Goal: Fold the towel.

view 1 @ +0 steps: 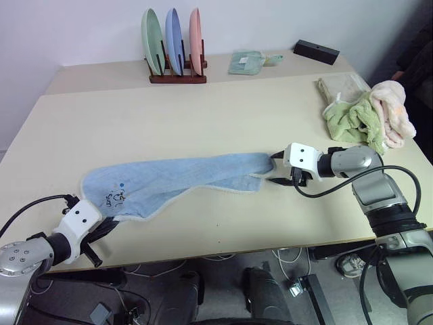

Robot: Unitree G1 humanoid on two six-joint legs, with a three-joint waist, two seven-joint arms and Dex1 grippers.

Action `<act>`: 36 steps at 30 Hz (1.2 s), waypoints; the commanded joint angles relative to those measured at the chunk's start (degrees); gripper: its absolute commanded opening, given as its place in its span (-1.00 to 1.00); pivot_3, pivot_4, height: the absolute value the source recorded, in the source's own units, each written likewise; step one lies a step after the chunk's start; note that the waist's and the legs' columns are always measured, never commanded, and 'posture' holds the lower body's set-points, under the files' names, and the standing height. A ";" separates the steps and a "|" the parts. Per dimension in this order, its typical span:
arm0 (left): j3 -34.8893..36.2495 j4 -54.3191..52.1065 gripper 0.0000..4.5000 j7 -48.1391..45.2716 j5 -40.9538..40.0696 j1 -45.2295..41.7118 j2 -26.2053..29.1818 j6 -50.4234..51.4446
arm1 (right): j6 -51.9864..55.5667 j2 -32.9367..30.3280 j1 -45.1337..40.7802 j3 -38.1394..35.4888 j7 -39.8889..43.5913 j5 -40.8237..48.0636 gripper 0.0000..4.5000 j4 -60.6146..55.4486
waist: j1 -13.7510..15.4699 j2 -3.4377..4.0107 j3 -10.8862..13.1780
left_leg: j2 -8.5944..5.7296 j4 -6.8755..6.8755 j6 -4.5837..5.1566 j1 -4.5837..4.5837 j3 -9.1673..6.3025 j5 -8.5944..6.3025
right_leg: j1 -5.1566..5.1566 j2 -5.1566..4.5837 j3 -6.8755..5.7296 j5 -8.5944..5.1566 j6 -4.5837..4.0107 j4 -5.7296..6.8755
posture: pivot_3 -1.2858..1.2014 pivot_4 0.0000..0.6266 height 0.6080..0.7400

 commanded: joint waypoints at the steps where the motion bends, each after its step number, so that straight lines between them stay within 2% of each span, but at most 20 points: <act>1: -0.66 -1.20 -1.00 0.39 -0.19 -0.10 -0.16 0.31 | -1.77 0.70 0.23 0.23 -1.26 0.11 0.45 -1.91 | 0.03 0.00 0.00 | 0.00 0.00 0.00 0.00 0.00 0.00 | 0.00 0.00 0.00 0.00 0.00 0.00 | 0.03 -0.52 1.00; 3: -0.99 -1.54 -1.00 0.63 -0.16 0.10 -0.43 0.37 | -2.17 1.59 0.22 0.71 -1.91 0.11 0.45 -2.67 | 0.04 0.00 0.00 | 0.00 0.00 0.00 0.00 0.00 0.00 | 0.01 0.00 0.00 0.00 0.00 0.00 | 0.03 -0.52 1.00; 6: -1.44 -1.96 -1.00 1.01 -0.34 0.08 -0.81 0.57 | -4.29 2.52 -0.30 1.66 -3.82 -1.23 0.10 -2.18 | 0.06 0.00 0.00 | 0.00 0.00 0.00 0.01 -0.01 0.00 | 0.01 0.00 0.00 0.00 0.00 0.00 | 0.03 -0.52 1.00; 7: -1.45 -1.99 -1.00 1.13 -0.42 0.00 -0.90 0.53 | -4.84 2.54 -0.41 1.73 -4.31 -1.50 -0.07 -2.03 | 0.08 0.00 0.00 | -0.01 0.00 0.00 0.01 -0.01 0.00 | 0.01 0.00 0.00 0.00 0.00 0.00 | 0.03 -0.52 1.00; 11: -0.84 -2.13 -1.00 1.60 -1.13 -0.24 -1.44 0.78 | -5.14 2.20 -0.55 1.09 -4.70 -0.86 -0.98 -2.93 | 0.14 0.00 0.00 | -0.02 0.02 0.00 0.00 -0.02 0.00 | 0.03 -0.01 0.00 0.00 0.00 0.00 | 0.03 -0.52 1.00; 17: 0.69 -1.68 -1.00 1.92 -1.86 -0.80 -1.22 0.15 | -6.28 -0.03 -1.02 0.16 -5.17 -1.43 -0.98 -3.11 | 0.13 -0.01 0.01 | -0.02 0.03 0.00 0.00 -0.03 0.00 | 0.03 0.00 -0.01 0.00 0.00 0.00 | 0.03 -0.52 1.00; 22: 3.54 0.68 -1.00 4.73 -4.62 -10.06 -1.73 -0.02 | -6.84 -1.70 -5.35 -1.72 -8.33 -2.05 -0.98 -2.07 | 0.08 -0.05 0.04 | -0.01 0.11 0.00 -0.03 -0.06 0.00 | 0.03 0.03 -0.06 0.00 0.00 0.04 | 0.03 -0.52 1.00; 27: 0.59 13.03 -1.00 10.59 0.41 -29.64 0.64 -4.99 | -10.86 -2.00 -16.62 -2.27 -16.57 -6.00 -0.98 6.36 | 0.00 -0.10 0.07 | -0.02 0.22 -0.03 -0.09 -0.08 0.02 | 0.01 0.07 -0.14 0.04 -0.01 0.07 | 0.03 -0.52 1.00; 30: -1.05 25.77 -1.00 17.68 3.25 -49.70 0.57 -9.27 | -15.68 -2.24 -28.15 -1.93 -27.16 -11.67 -0.98 16.54 | 0.07 -0.18 0.13 | -0.06 0.21 -0.06 -0.10 -0.03 0.00 | -0.03 0.04 -0.13 0.05 0.00 0.09 | 0.03 -0.52 1.00; 32: -1.28 32.65 -1.00 20.06 3.36 -60.72 0.75 -11.72 | -17.66 -2.15 -33.73 -2.73 -29.90 -11.87 -0.98 20.54 | 0.04 -0.28 0.25 | -0.08 0.56 -0.21 -0.67 -0.22 0.09 | -0.37 0.11 -0.37 0.19 -0.02 0.18 | 0.03 -0.52 1.00; 34: -1.69 35.79 -1.00 19.50 3.36 -64.64 1.16 -13.94 | -19.12 -2.14 -35.64 -2.90 -29.63 -10.95 -0.98 22.29 | -0.37 -0.31 0.21 | -0.09 0.63 -0.70 -1.38 -0.27 0.38 | -1.03 0.17 -0.39 0.55 -0.03 0.05 | 0.03 -0.52 1.00; 36: -2.39 36.75 -1.00 17.35 2.87 -65.10 1.81 -15.03 | -20.24 -2.57 -34.80 -2.61 -27.31 -9.83 -0.98 21.48 | -0.85 -0.32 0.12 | -0.08 0.46 -0.56 -1.21 -0.11 0.22 | -1.02 0.11 -0.40 0.55 -0.03 0.02 | 0.03 -0.52 1.00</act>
